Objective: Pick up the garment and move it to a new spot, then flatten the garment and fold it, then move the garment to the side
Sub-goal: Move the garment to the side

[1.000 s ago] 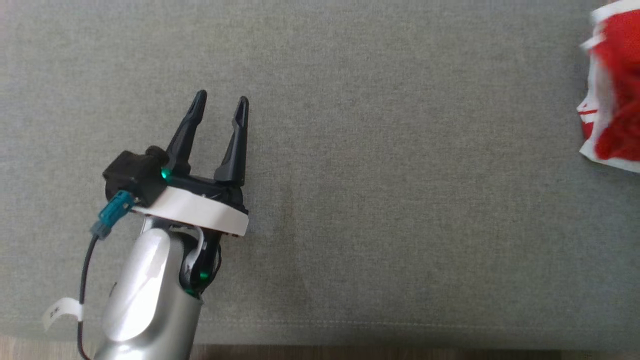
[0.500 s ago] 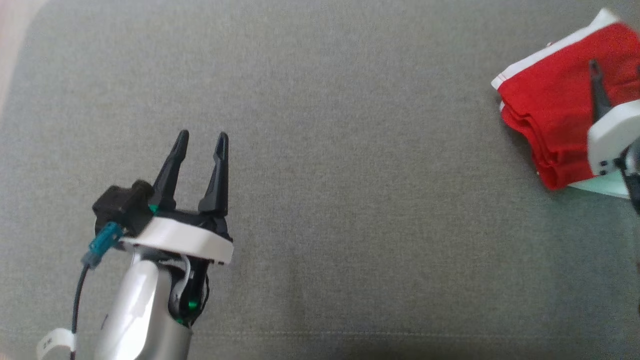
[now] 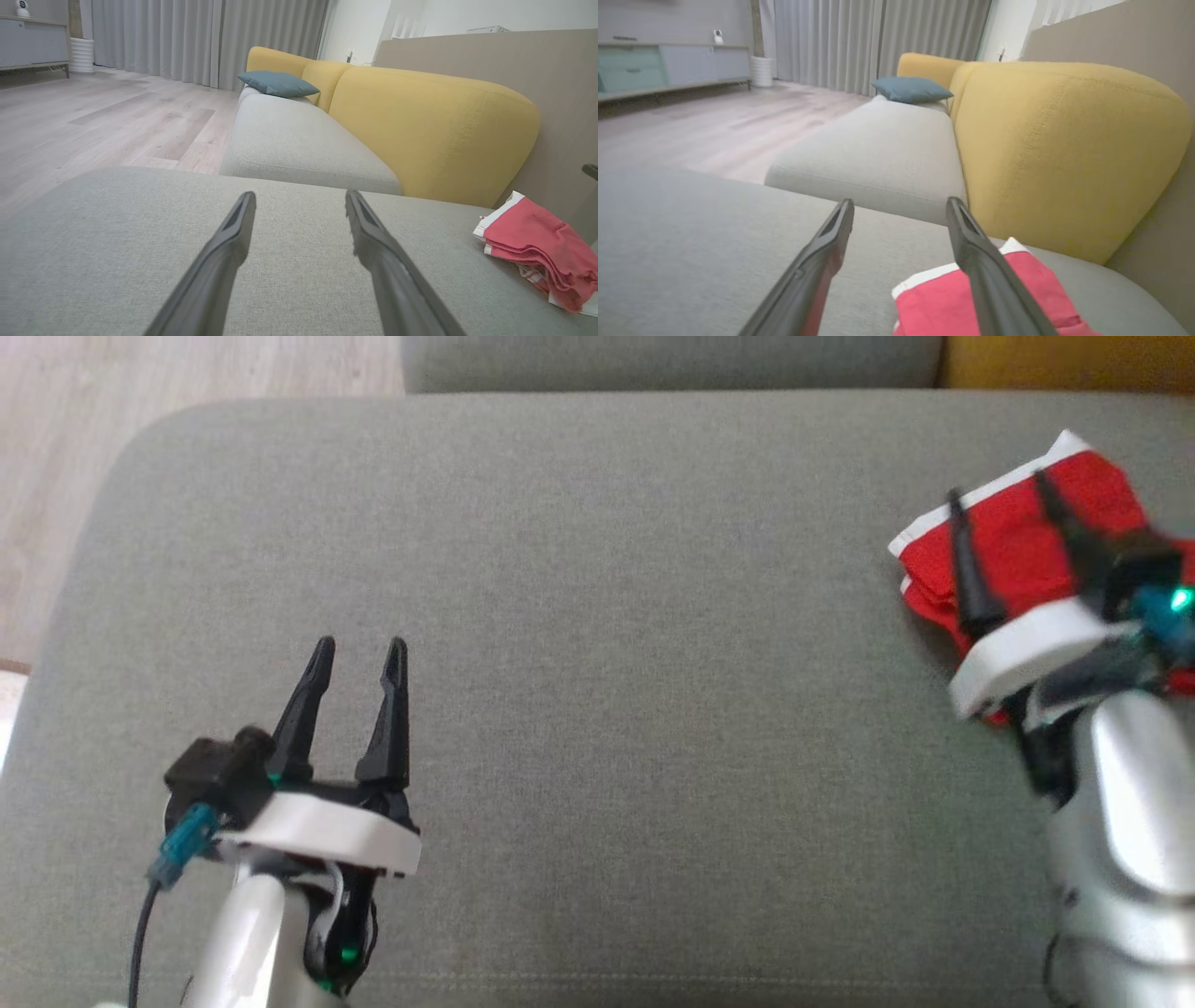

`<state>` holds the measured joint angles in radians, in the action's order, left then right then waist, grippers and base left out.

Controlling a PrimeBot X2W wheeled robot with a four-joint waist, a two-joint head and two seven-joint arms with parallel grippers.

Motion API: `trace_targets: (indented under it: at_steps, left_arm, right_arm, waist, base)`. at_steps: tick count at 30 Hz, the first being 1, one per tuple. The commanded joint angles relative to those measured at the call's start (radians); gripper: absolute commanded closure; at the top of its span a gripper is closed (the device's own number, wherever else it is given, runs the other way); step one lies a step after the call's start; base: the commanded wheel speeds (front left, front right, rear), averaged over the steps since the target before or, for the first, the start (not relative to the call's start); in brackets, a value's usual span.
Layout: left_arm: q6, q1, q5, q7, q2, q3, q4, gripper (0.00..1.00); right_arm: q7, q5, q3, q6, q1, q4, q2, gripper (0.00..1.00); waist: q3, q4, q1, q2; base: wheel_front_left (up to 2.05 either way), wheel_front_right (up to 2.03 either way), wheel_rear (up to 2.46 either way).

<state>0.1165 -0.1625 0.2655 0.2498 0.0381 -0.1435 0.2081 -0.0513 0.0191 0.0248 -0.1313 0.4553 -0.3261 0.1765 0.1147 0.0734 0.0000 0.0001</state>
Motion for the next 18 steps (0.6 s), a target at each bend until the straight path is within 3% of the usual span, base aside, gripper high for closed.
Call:
trace_targets:
  at_steps: [1, 7, 18]
  left_arm:
    - [-0.007, -0.012, -0.003, 0.012, 0.012, 0.046, -0.041, 0.0]
    - [-0.026, 0.049, -0.006, 0.012, 0.012, 0.059, -0.057, 0.0]
    - [-0.047, 0.139, -0.018, 0.012, 0.012, 0.041, -0.078, 0.0]
  right_arm:
    - [0.033, -0.019, 0.025, 0.001, -0.011, 0.044, -0.025, 0.0]
    - [0.181, -0.105, 0.022, 0.001, -0.163, 0.05, -0.112, 0.0]
    - [0.298, -0.235, 0.044, 0.001, -0.325, 0.04, -0.126, 0.0]
  waist:
    - [-0.023, 0.0, 0.0, -0.0001]
    - [-0.082, -0.005, 0.0, -0.0001]
    - [-0.124, -0.021, 0.0, -0.0001]
  base:
    - [0.0, 0.0, 0.0]
    - [0.0, 0.0, 0.0]
    - [0.0, 0.0, 0.0]
